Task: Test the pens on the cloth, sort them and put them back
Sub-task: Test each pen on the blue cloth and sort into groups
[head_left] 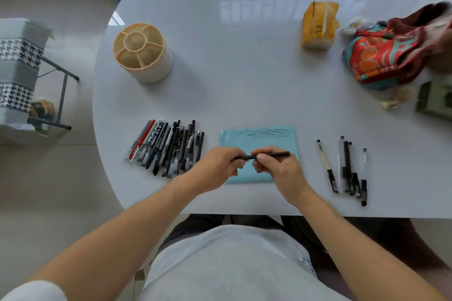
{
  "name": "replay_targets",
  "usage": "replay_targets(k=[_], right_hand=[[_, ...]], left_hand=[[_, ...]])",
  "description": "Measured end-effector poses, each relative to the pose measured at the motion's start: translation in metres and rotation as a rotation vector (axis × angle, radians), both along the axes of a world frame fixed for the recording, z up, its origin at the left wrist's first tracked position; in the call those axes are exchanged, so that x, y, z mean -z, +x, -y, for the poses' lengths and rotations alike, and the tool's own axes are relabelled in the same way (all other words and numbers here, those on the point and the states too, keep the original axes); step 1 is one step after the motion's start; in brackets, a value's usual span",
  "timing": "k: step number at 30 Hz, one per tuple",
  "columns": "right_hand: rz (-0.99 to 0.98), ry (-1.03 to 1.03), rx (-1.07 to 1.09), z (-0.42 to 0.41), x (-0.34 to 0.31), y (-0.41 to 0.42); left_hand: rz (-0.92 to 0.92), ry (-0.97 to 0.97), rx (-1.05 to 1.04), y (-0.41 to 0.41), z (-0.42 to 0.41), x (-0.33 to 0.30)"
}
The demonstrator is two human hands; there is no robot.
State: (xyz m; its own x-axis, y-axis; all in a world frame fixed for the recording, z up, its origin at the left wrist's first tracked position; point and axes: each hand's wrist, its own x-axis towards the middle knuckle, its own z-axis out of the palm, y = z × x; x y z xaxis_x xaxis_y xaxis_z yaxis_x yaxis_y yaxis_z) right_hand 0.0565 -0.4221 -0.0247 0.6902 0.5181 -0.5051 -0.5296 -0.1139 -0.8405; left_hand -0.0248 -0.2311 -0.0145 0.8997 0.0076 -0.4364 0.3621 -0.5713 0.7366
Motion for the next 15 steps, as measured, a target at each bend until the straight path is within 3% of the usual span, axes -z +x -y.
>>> replay_targets(k=[3,10,15], right_hand=[[0.04,-0.028,-0.033,0.004,0.0,-0.01],[0.03,-0.132,0.26,0.008,-0.008,-0.004],[0.02,-0.23,0.367,0.005,-0.005,0.011]], left_hand=[[0.012,0.119,0.123,-0.002,0.013,-0.004],[0.128,0.493,0.211,0.02,0.029,0.002],[0.218,0.567,0.193,0.029,0.032,0.017]])
